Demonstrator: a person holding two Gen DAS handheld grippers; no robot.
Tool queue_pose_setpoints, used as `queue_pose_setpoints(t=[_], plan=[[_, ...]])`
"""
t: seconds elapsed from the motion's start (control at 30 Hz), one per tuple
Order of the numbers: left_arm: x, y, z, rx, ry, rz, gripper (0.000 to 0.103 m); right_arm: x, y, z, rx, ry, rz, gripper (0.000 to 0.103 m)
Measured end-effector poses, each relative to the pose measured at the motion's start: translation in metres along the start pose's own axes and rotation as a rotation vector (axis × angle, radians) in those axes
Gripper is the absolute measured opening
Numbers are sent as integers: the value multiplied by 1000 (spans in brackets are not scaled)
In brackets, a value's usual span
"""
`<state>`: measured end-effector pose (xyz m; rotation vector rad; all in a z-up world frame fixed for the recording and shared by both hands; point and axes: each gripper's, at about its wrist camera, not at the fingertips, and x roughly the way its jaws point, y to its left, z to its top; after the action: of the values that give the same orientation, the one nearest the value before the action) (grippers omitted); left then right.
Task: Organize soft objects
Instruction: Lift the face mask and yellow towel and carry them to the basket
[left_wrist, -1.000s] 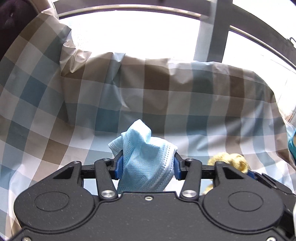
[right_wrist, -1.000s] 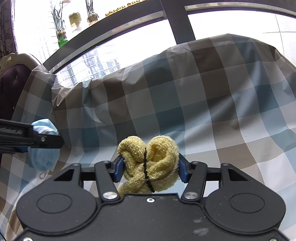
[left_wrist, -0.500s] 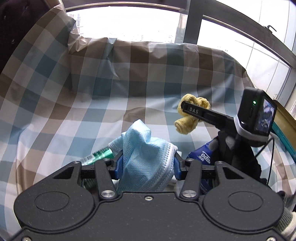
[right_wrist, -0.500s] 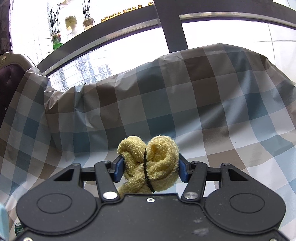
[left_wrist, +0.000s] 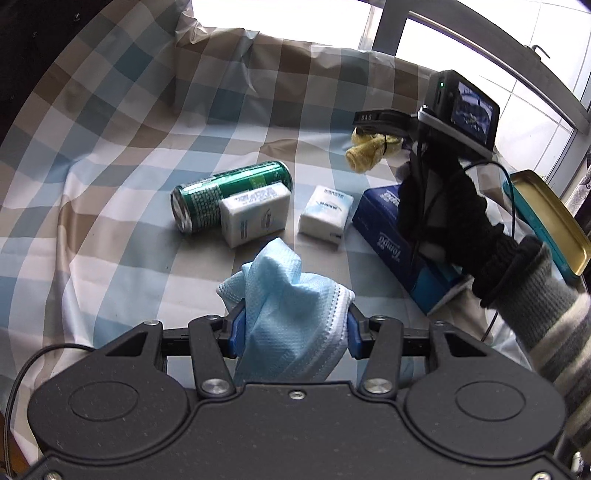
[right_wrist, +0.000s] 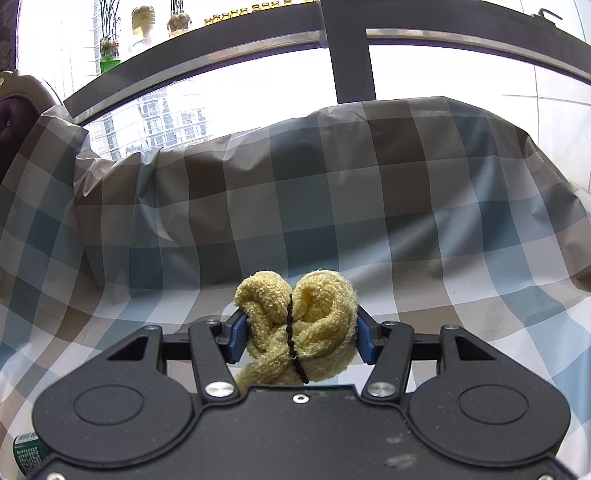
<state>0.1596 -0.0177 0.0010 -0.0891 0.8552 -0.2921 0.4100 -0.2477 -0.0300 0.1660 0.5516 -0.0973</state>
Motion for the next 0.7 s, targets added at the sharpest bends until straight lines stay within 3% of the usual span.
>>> queue_pose_setpoints(t=[0.17,0.33,0.5,0.7], plan=[[-11,5,-16,-12,12,-17,49,-49,10,16,-3,-37,47,56],[-22,8,-23,-11,3,-15,49,-132,17,24,-51,-97,109,56],[-32,14,-29,-24,3,-8,49,-221,16,5,-81,-141,166,56],[-43,17,-38,-42,11,-11,49,-304,9,-39,-50,-126,225,56]])
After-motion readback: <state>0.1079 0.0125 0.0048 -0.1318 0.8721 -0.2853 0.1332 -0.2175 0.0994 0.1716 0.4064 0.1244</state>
